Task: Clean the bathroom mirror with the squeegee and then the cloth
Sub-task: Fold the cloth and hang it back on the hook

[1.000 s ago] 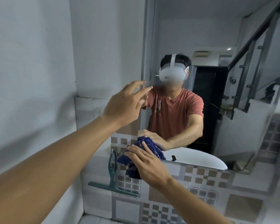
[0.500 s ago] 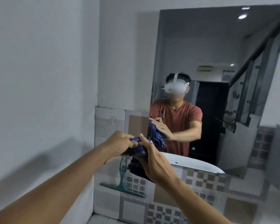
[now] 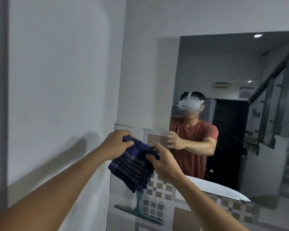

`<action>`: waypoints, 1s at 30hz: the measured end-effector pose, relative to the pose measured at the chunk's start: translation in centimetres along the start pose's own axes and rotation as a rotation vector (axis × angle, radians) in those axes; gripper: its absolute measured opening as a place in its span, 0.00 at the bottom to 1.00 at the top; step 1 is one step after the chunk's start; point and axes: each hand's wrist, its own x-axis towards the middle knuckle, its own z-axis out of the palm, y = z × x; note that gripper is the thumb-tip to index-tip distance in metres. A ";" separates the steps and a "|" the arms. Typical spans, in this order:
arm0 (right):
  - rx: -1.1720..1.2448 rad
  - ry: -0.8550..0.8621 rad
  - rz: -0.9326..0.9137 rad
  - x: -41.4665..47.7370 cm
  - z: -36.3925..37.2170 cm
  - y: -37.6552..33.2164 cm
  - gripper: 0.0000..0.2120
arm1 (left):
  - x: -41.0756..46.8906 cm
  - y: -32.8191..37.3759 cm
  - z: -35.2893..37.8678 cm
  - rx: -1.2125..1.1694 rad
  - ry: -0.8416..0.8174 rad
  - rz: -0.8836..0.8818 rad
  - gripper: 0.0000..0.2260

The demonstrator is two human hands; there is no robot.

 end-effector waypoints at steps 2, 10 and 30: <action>0.004 0.055 -0.007 1.8 0.2 -0.7 0.10 | 1.1 -0.8 -0.4 0.014 0.079 0.022 0.06; -0.390 0.230 -0.238 10.1 1.5 -2.4 0.12 | 7.4 -2.0 -1.6 0.123 0.399 0.096 0.04; -0.779 -0.148 -0.255 11.8 2.6 -1.8 0.15 | 9.6 -5.2 0.6 0.634 0.108 0.072 0.10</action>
